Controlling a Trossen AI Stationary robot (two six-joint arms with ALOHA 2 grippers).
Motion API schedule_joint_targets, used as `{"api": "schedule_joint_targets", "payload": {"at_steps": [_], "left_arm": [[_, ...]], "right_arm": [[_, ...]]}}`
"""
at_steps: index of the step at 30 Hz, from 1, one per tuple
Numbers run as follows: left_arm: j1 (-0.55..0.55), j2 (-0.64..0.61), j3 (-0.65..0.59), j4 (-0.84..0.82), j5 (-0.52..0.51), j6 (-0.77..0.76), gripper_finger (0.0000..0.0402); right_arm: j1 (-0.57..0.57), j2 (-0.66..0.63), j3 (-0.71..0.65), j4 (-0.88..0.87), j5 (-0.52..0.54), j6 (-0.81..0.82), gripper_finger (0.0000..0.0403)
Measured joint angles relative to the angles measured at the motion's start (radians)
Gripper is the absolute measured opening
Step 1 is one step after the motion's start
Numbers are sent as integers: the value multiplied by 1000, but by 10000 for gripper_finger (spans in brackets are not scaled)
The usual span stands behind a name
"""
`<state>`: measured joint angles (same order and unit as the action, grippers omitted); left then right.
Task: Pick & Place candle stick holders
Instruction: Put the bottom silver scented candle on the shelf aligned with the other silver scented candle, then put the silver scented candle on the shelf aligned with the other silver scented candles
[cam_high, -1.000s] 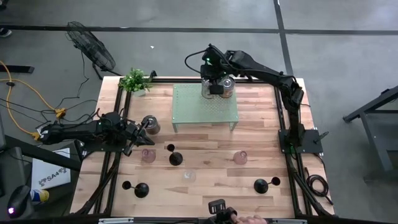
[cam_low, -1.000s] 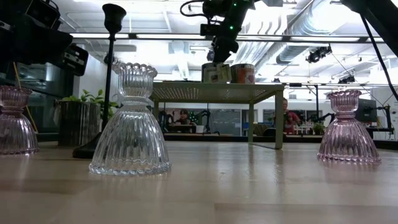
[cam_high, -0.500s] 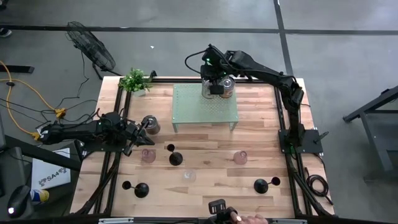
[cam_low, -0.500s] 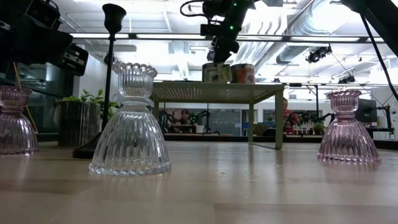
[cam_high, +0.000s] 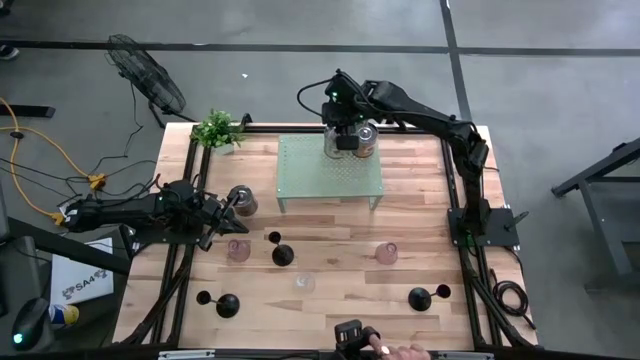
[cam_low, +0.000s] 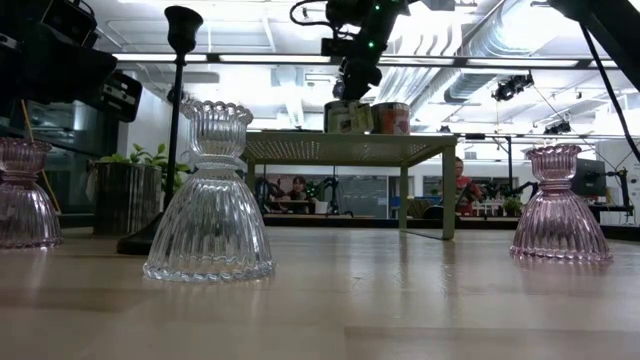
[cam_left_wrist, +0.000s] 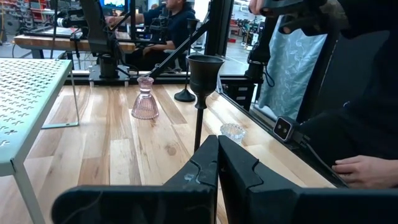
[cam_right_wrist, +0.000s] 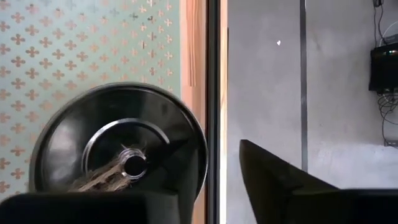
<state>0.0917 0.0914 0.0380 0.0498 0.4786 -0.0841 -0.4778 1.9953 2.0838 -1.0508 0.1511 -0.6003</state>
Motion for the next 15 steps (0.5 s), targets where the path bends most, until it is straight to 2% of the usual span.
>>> {"api": "schedule_joint_targets", "payload": {"at_steps": [7, 12, 15], "left_arm": [[0, 0, 0, 0, 0, 0, 0], [0, 0, 0, 0, 0, 0, 0], [0, 0, 0, 0, 0, 0, 0]], "right_arm": [[2, -51, 0, 6, 4, 3, 154], [19, -117, 0, -10, 8, 40, 157], [29, -167, 0, -34, 5, 118, 154]]}}
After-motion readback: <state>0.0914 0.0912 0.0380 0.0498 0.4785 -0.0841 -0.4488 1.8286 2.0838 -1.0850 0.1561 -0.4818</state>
